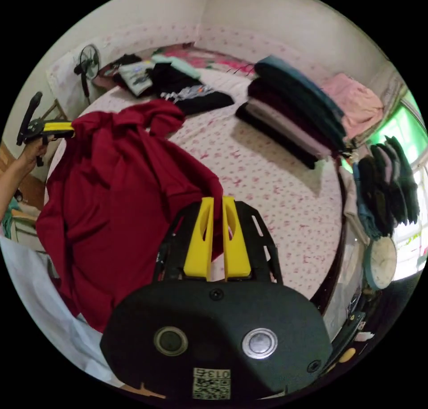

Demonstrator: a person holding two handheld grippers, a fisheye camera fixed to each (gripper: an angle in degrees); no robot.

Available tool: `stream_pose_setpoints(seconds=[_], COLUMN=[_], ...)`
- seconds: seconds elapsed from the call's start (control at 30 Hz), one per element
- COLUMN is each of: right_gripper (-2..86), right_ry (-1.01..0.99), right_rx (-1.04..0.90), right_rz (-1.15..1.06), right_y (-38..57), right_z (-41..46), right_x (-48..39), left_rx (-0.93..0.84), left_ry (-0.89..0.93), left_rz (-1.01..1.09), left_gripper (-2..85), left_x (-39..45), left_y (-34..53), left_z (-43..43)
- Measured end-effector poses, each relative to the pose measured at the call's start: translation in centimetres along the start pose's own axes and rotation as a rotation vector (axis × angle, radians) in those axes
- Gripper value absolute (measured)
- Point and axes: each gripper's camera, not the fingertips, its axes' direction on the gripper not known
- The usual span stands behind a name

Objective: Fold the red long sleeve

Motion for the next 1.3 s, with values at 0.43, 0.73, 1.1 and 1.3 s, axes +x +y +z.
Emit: stream_pose_setpoints(seconds=[0.43,0.73,1.1,1.3], right_gripper=[5.8,8.7,10.2,5.2], right_ry=[0.019,-0.136,-0.186,-0.225], right_rx=[0.055,0.085,0.056,-0.011], right_rz=[0.603,0.714,0.680,0.650], right_y=[10.9,23.2,25.8,26.0], right_z=[-2.0,-5.5,-5.0,-2.7], right_x=[7.9,1.6,-0.3,-0.5], left_rx=[0.061,-0.017,-0.146,-0.151], left_ry=[0.128,0.206,0.212,0.341], left_rz=[-0.381,-0.360,-0.027,-0.115], left_gripper=[6.3,9.2,4.4,0.8], left_x=[-8.1,-6.2,4.4,1.4], left_y=[4.7,16.1,19.2,19.9], left_z=[-0.8,-5.5,-4.0,-4.3])
